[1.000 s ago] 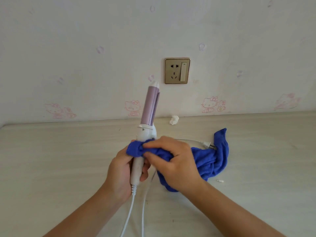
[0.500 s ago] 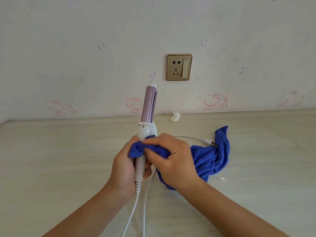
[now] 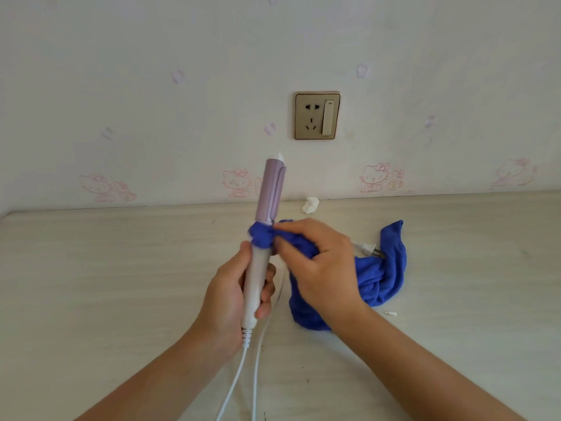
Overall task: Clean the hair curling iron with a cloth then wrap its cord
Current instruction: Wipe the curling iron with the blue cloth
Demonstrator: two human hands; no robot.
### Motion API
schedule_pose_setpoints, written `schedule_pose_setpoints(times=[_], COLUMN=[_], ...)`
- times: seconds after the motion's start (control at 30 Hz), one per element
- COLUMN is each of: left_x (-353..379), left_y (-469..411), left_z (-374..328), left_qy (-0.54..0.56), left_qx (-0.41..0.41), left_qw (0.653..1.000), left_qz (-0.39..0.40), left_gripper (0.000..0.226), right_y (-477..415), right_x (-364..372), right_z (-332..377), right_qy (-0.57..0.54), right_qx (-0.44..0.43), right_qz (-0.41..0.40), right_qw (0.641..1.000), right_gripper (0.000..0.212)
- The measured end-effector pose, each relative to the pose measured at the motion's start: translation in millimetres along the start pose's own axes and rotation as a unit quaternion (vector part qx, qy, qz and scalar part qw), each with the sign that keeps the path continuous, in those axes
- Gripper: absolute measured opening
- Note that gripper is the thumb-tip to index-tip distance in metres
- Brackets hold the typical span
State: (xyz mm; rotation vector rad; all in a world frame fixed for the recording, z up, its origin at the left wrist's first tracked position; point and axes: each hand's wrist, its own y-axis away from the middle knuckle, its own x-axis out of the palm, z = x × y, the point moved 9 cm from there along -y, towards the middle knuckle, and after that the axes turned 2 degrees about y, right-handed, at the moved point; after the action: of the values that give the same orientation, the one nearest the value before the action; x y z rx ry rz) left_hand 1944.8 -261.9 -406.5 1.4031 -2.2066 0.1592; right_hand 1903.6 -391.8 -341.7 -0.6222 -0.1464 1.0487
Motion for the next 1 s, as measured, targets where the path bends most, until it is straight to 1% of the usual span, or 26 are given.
schedule_pose_setpoints(times=[0.03, 0.07, 0.1, 0.2, 0.23, 0.27, 0.33, 0.4, 0.47, 0.53, 0.6, 0.67, 0.7, 0.73, 0.8, 0.87, 1.0], left_x=[1.1, 0.7, -0.9, -12.9, -17.1, -19.5, -17.7, -8.0, 0.5, 3.1, -2.4, -11.6, -15.3, -17.8, -17.4, -10.8, -3.4], left_y=[0.2, -0.3, -1.2, -3.4, -3.6, -3.9, -4.0, -1.1, 3.6, 5.5, 2.1, -2.1, -3.0, -3.6, -3.3, -2.3, 1.4], left_z=[1.6, 0.7, -2.8, -22.1, -26.5, -28.2, -24.7, -13.9, -2.1, 2.1, -1.5, -6.1, -8.4, -11.1, -15.0, -12.6, -2.2], left_qy=[-0.016, -0.026, -0.027, -0.028, -0.033, -0.036, -0.035, -0.058, -0.09, -0.105, -0.086, -0.035, -0.015, -0.005, -0.015, -0.035, -0.071], left_qx=[0.001, 0.004, 0.011, 0.036, 0.041, 0.045, 0.049, 0.045, 0.036, 0.032, 0.03, 0.016, 0.011, 0.014, 0.026, 0.027, 0.02], left_qw=[1.0, 1.0, 1.0, 0.998, 0.997, 0.997, 0.997, 0.997, 0.995, 0.994, 0.996, 0.998, 0.998, 0.998, 0.998, 0.998, 0.997], left_qz=[0.002, 0.0, -0.005, -0.038, -0.048, -0.053, -0.051, -0.023, 0.013, 0.021, -0.01, -0.052, -0.064, -0.069, -0.063, -0.047, -0.031], left_gripper=[0.048, 0.049, 0.047, 0.045, 0.047, 0.049, 0.049, 0.046, 0.051, 0.056, 0.05, 0.042, 0.045, 0.049, 0.05, 0.05, 0.057], right_y=[-1.9, -1.8, 0.6, 18.1, 21.4, 20.3, 11.6, 2.1, -5.1, -6.5, 1.3, 14.5, 18.1, 17.5, 9.4, 2.7, -0.3], right_x=[-7.8, -9.4, -4.5, 31.5, 38.6, 39.1, 25.6, 4.9, -13.9, -18.3, -1.3, 25.3, 32.3, 32.6, 19.9, 6.3, -5.8], right_z=[-1.4, -2.9, -2.5, 3.5, 6.2, 8.0, 8.0, 4.8, -0.7, -4.2, -5.4, -2.1, 0.8, 3.4, 4.4, 4.5, 5.0], right_qy=[0.002, 0.0, -0.004, -0.011, -0.006, 0.001, 0.012, 0.014, 0.004, -0.001, -0.007, -0.018, -0.013, -0.005, 0.019, 0.026, 0.022], right_qx=[0.001, 0.002, -0.001, -0.024, -0.034, -0.042, -0.042, -0.016, 0.01, 0.023, 0.022, 0.015, 0.004, -0.01, -0.026, -0.024, -0.019], right_qz=[-0.02, -0.017, 0.009, 0.143, 0.161, 0.15, 0.077, 0.004, -0.037, -0.028, 0.036, 0.117, 0.135, 0.13, 0.078, 0.034, -0.015], right_qw=[1.0, 1.0, 1.0, 0.989, 0.986, 0.988, 0.996, 1.0, 0.999, 0.999, 0.999, 0.993, 0.991, 0.991, 0.996, 0.999, 0.999], right_gripper=[0.019, 0.018, 0.018, 0.021, 0.021, 0.021, 0.021, 0.021, 0.021, 0.021, 0.018, 0.016, 0.016, 0.016, 0.017, 0.017, 0.019])
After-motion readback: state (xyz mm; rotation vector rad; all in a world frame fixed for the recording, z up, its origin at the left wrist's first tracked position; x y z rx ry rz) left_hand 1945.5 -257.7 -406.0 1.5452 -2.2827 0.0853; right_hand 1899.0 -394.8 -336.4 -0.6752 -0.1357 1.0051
